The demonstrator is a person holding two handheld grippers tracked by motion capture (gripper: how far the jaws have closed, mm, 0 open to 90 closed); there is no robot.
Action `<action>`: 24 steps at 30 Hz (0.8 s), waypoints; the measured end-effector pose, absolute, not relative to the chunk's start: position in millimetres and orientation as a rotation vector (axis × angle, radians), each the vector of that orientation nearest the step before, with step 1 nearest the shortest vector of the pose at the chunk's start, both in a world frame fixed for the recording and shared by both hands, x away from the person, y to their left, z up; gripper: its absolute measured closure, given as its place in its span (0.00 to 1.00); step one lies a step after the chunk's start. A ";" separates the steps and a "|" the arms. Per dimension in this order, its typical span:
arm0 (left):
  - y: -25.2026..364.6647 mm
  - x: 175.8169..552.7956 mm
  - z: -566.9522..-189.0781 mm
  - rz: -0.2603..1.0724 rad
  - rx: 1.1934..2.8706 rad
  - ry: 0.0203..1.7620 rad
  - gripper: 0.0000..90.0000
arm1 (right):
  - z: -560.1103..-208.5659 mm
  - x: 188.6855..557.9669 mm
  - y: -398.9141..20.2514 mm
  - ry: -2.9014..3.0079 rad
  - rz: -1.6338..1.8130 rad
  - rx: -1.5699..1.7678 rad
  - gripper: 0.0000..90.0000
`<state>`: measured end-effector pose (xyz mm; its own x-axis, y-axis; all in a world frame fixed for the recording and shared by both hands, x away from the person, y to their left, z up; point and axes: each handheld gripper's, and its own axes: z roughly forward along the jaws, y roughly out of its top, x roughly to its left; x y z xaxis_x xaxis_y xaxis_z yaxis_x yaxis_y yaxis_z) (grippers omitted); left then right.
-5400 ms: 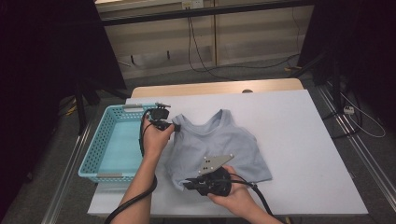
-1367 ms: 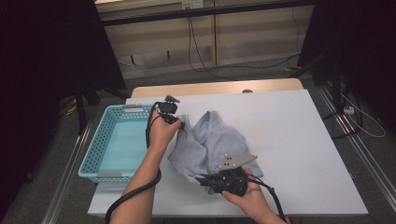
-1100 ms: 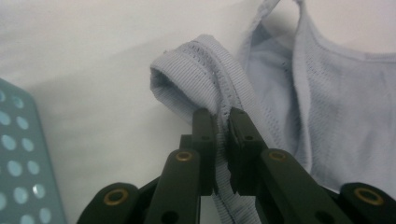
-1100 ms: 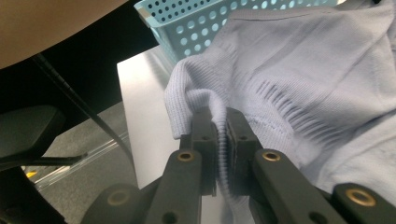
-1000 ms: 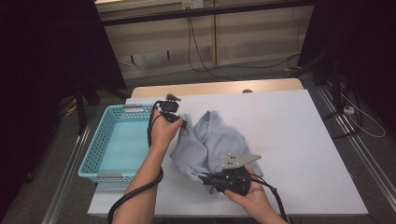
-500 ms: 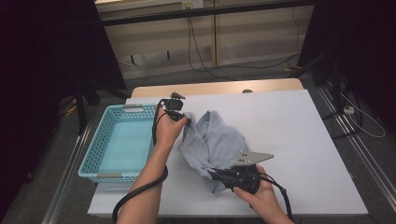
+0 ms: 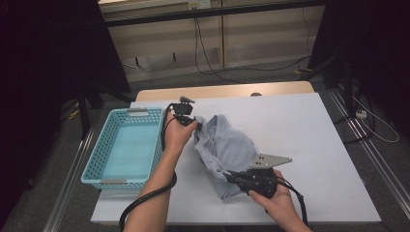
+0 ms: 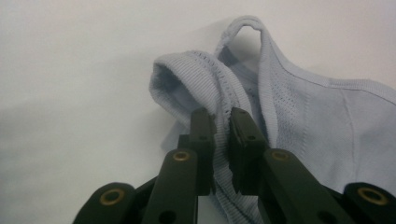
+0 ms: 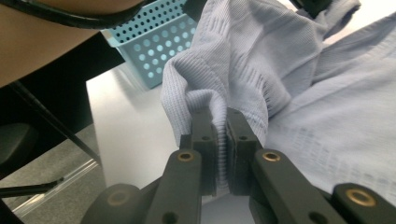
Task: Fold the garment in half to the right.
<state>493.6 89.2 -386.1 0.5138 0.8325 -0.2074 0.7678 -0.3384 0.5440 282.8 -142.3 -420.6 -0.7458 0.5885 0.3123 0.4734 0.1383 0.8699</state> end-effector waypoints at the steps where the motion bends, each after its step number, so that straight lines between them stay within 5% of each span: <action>1: 88.9 493.9 -386.4 0.139 2.162 1.302 0.90 | -421.2 283.3 -143.6 2.289 1.683 1.081 0.95; 24: 74.0 497.3 -387.7 0.113 2.140 1.257 0.87 | -427.5 282.9 -164.4 2.280 1.526 1.110 0.95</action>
